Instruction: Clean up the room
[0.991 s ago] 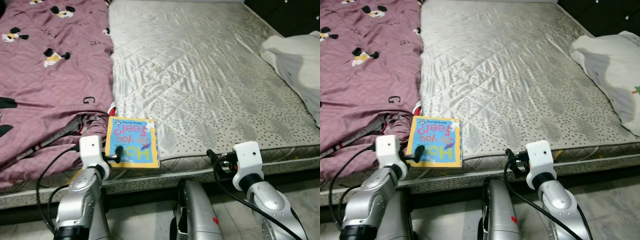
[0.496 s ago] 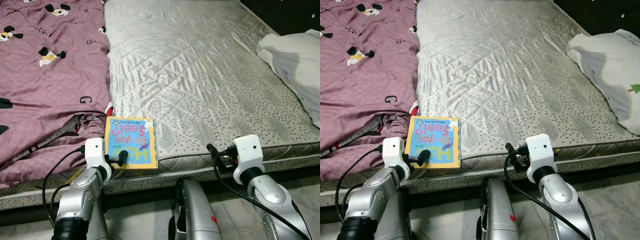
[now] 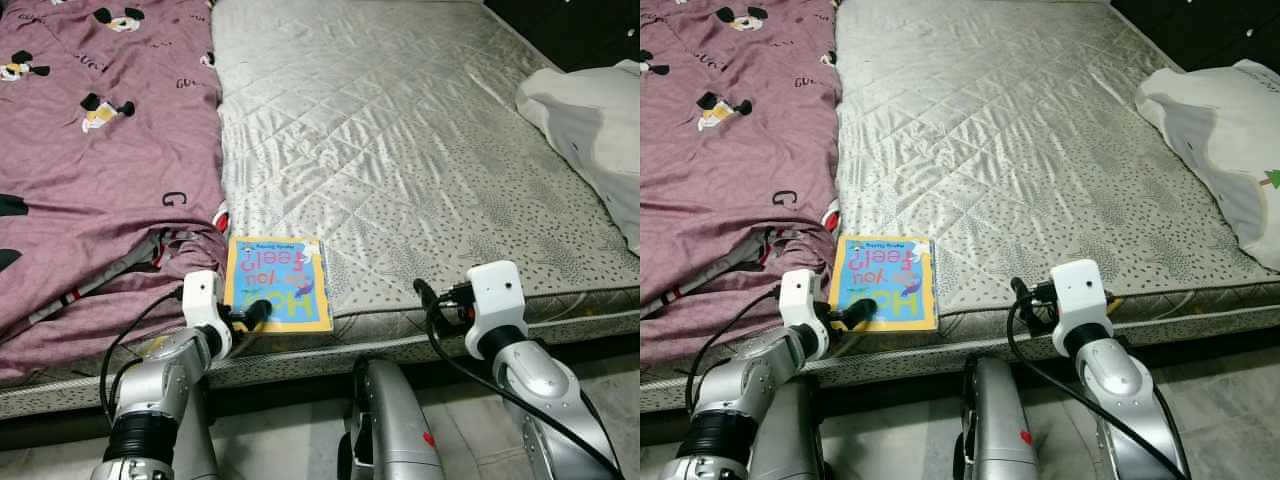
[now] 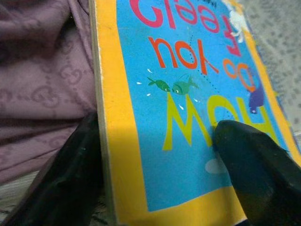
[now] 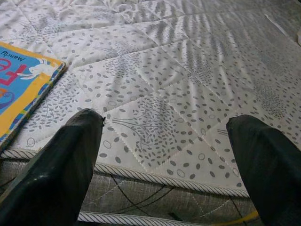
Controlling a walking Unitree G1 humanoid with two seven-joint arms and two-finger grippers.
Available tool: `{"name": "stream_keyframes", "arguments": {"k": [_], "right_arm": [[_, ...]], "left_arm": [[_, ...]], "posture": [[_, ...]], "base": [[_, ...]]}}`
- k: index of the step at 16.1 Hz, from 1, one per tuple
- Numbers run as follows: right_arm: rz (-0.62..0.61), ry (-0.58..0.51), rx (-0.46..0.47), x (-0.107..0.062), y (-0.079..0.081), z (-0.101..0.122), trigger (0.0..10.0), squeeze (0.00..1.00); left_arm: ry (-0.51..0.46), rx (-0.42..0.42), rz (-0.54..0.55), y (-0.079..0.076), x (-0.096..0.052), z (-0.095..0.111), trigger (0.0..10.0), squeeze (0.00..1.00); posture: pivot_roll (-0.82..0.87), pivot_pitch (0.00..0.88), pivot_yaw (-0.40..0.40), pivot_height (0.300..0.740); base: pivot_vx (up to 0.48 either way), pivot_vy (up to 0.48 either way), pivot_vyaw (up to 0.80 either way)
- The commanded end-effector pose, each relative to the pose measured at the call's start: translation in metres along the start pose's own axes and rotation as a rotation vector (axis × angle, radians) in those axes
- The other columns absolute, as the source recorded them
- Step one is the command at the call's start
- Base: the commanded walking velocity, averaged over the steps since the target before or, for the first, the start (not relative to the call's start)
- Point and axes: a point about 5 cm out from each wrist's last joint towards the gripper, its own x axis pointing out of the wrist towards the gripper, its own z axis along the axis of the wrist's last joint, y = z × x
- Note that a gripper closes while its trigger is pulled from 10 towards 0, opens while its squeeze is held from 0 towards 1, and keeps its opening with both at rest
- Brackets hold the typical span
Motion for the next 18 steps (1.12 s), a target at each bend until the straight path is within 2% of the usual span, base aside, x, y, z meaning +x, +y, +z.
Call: {"name": "stream_keyframes", "arguments": {"k": [1, 5, 7, 9, 10, 13, 14, 18], "right_arm": [[-0.017, 0.007, -0.007, 0.000, -0.006, -0.002, 10.0, 0.00], [-0.010, 0.003, -0.010, 0.003, -0.003, -0.001, 10.0, 0.00], [-0.004, -0.006, -0.011, 0.007, -0.002, 0.001, 10.0, 0.00], [-0.005, -0.006, -0.012, 0.008, -0.002, 0.001, 10.0, 0.00], [-0.007, -0.009, -0.013, 0.009, -0.003, 0.001, 10.0, 0.00], [-0.012, -0.012, -0.012, 0.010, -0.003, 0.001, 10.0, 0.00], [-0.011, -0.012, -0.011, 0.010, -0.002, 0.001, 10.0, 0.00], [-0.009, -0.013, -0.014, 0.010, -0.001, 0.001, 10.0, 0.00]], "left_arm": [[0.053, -0.038, -0.065, -0.010, 0.006, -0.011, 0.0, 0.00], [0.016, -0.065, -0.085, -0.010, 0.008, -0.007, 0.0, 0.00], [-0.009, -0.132, -0.118, -0.013, 0.011, -0.002, 0.0, 0.00], [0.013, -0.139, -0.114, -0.012, 0.012, -0.005, 0.0, 0.00], [0.052, -0.158, -0.076, -0.008, 0.015, -0.011, 10.0, 0.00], [0.056, -0.259, -0.049, -0.003, 0.017, -0.014, 10.0, 0.00], [0.060, -0.275, -0.048, -0.002, 0.017, -0.014, 0.0, 0.00], [0.071, -0.310, -0.058, -0.001, 0.020, -0.015, 0.0, 0.00]], "posture": [[-0.12, 0.119, -0.099, 0.515], [-0.11, 0.111, -0.100, 0.515], [-0.11, 0.102, -0.098, 0.515], [-0.11, 0.098, -0.097, 0.515], [-0.11, 0.097, -0.095, 0.515], [-0.11, 0.094, -0.090, 0.515], [-0.11, 0.091, -0.089, 0.515], [-0.11, 0.088, -0.086, 0.515]], "base": [[0.000, 0.000, 0.00], [0.000, 0.000, 0.00], [0.000, 0.000, 0.00], [0.000, 0.000, 0.00], [0.000, 0.000, 0.00], [0.000, 0.000, 0.00], [0.000, 0.000, 0.00], [0.000, 0.000, 0.00]]}}
